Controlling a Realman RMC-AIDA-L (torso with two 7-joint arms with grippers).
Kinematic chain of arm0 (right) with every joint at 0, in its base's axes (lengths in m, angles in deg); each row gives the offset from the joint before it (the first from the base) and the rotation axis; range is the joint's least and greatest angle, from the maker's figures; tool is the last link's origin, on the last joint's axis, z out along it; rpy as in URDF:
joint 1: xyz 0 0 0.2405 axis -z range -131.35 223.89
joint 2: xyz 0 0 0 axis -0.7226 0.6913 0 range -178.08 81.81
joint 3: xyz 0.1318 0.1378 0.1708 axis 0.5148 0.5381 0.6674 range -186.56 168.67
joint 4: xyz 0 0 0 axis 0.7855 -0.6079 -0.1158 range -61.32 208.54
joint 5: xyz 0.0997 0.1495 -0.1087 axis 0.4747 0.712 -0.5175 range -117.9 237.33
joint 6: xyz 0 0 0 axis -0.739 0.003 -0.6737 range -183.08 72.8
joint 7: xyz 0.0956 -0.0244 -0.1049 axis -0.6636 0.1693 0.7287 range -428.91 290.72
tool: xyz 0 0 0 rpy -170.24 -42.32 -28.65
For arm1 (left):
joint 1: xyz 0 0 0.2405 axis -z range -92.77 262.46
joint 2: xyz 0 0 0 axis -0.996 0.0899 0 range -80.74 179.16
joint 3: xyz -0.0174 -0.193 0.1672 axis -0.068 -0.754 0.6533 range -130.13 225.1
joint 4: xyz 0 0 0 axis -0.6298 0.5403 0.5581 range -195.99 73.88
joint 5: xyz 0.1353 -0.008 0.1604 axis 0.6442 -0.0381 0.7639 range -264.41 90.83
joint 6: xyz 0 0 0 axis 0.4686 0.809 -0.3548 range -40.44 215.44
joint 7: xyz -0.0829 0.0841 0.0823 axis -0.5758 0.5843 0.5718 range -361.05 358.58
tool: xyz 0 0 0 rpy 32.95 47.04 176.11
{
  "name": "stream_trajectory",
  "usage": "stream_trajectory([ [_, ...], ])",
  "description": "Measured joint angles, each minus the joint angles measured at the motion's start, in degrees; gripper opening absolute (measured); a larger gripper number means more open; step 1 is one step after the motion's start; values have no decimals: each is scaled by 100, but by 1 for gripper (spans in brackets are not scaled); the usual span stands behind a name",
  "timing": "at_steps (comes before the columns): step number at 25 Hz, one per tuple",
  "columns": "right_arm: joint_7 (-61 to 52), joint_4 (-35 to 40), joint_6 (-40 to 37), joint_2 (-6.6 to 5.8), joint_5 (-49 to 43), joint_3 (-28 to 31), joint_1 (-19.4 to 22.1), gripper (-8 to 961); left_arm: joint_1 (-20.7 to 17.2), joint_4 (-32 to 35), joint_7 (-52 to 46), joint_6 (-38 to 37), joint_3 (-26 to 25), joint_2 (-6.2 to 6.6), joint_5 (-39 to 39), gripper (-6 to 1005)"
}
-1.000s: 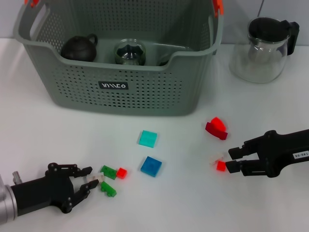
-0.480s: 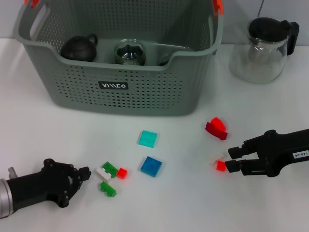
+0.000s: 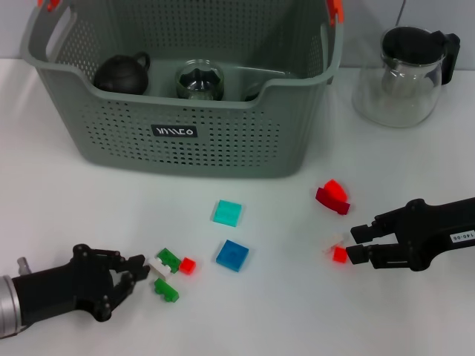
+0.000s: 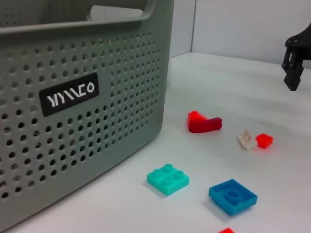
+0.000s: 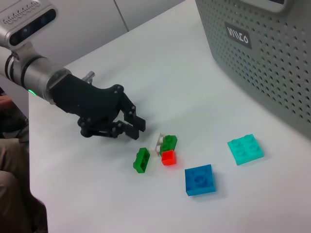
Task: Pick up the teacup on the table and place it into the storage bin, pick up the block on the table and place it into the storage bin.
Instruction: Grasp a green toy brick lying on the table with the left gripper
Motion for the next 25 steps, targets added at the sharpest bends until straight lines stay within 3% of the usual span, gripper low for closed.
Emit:
stream_trajectory([
  [8, 0, 0, 0, 0, -1, 4, 0, 414, -106, -41, 36, -503, -282, -18, -29, 158],
  [15, 0, 0, 0, 0, 0, 2, 0, 414, -265, -358, 394, -458, -325, -57, -35, 458],
  [25, 0, 0, 0, 0, -1, 2, -9, 414, -281, -949, 1167, -274, -664, -65, -38, 473],
])
